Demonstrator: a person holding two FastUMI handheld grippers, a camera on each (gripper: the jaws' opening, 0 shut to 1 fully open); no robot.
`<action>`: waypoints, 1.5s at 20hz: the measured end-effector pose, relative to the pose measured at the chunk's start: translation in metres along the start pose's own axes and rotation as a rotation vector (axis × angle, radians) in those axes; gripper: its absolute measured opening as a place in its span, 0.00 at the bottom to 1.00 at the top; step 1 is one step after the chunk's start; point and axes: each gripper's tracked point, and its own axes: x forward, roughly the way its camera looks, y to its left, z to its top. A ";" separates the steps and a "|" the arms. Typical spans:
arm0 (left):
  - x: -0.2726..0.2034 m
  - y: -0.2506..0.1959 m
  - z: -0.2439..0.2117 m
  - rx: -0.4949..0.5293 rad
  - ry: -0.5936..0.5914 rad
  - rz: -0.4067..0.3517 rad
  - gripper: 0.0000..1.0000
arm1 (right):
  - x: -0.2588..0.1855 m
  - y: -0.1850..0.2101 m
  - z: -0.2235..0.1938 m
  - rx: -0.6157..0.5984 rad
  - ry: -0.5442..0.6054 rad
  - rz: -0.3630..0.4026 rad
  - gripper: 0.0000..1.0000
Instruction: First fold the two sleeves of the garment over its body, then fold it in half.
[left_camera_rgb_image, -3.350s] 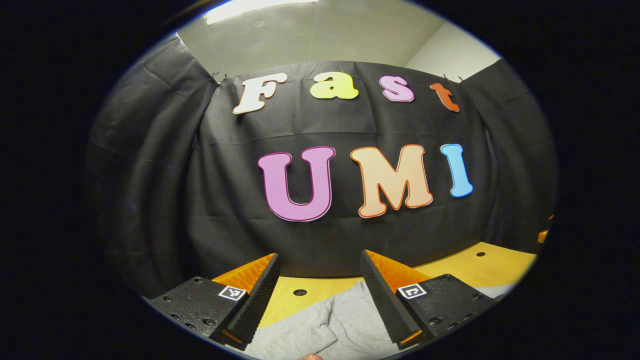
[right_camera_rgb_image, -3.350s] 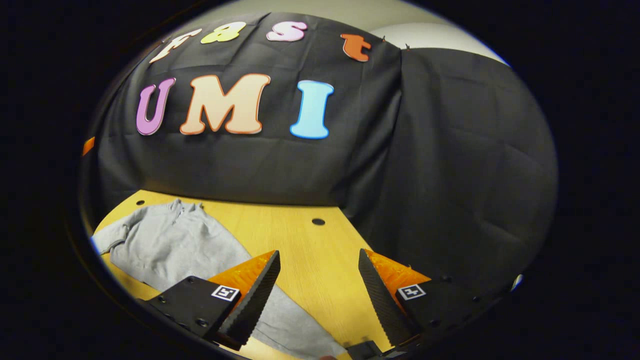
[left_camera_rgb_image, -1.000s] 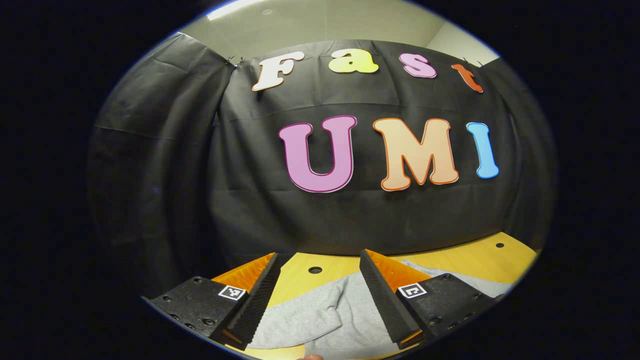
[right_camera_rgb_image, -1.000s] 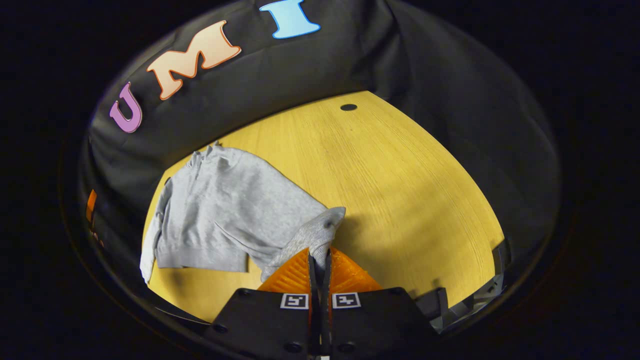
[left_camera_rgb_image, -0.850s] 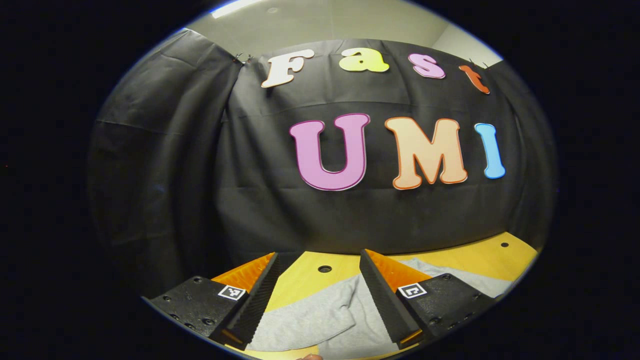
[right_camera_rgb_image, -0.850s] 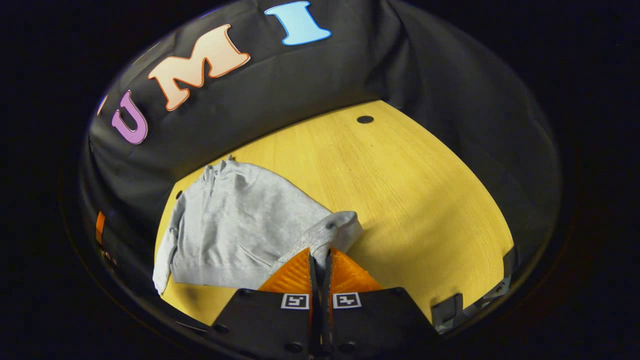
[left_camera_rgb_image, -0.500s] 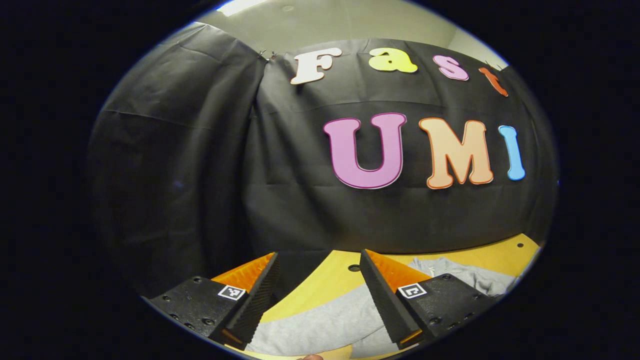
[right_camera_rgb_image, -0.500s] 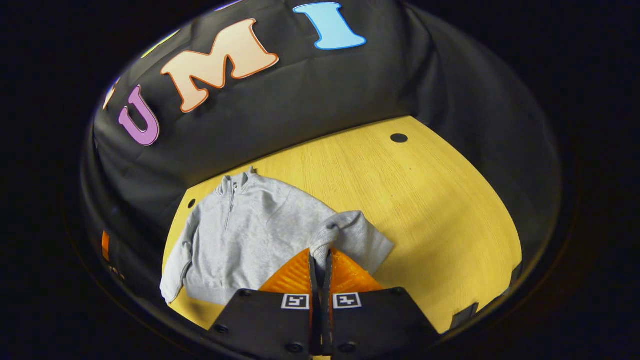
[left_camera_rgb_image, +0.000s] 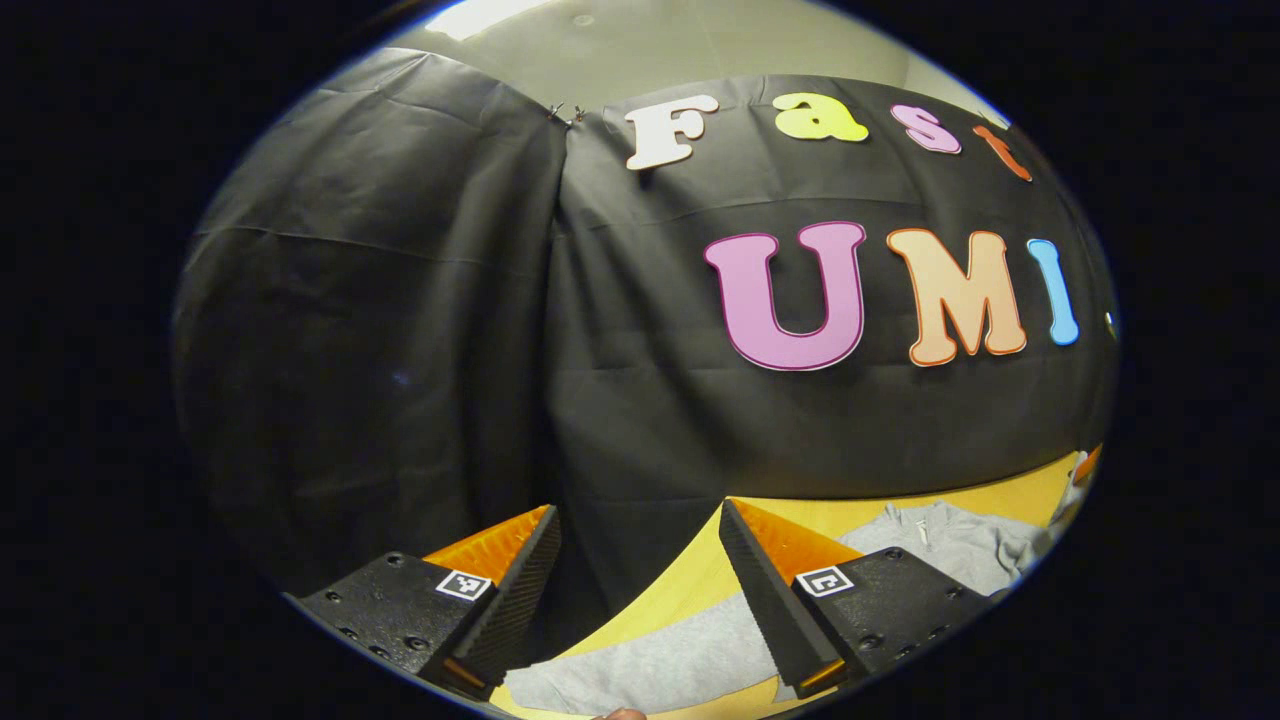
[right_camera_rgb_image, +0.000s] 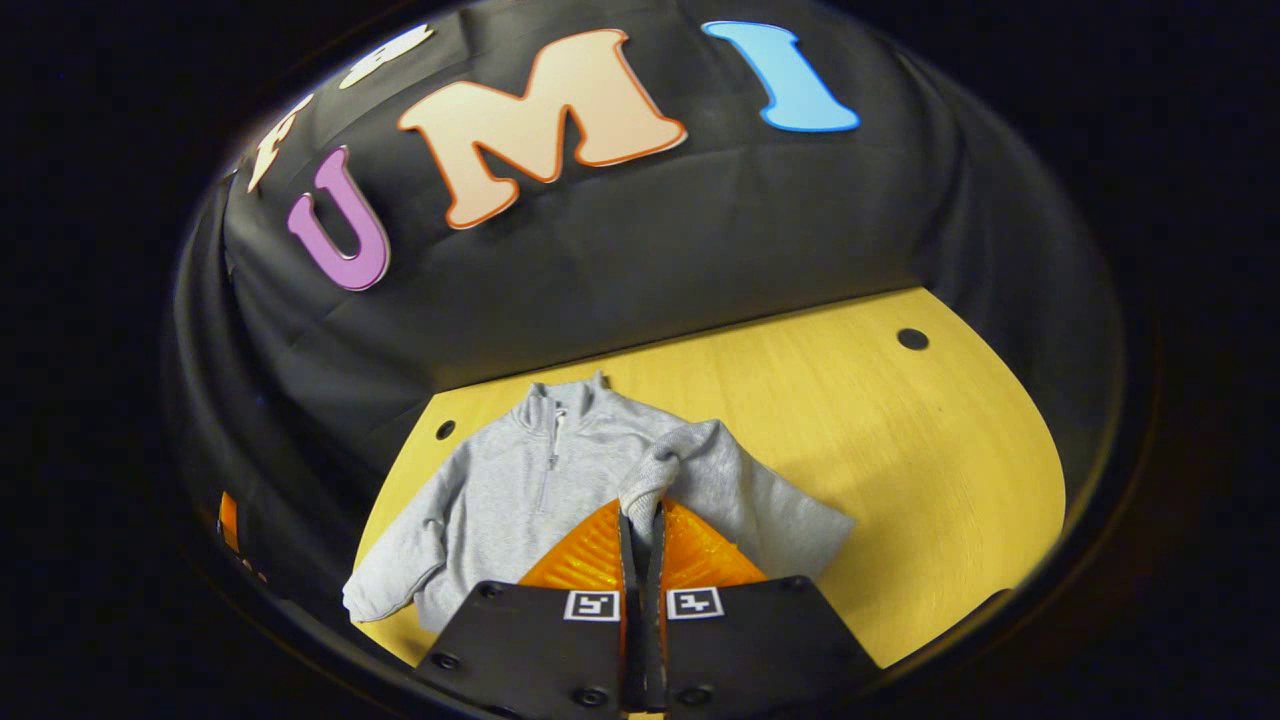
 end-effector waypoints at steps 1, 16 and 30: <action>-0.002 0.005 -0.002 -0.003 0.005 0.009 0.97 | 0.006 0.013 0.005 -0.026 -0.010 0.009 0.03; -0.027 0.091 -0.029 -0.002 0.058 0.147 0.97 | 0.084 0.199 0.005 -0.311 -0.015 0.187 0.03; -0.028 0.131 -0.078 0.016 0.167 0.156 0.97 | 0.182 0.285 -0.123 -0.456 0.218 0.204 0.06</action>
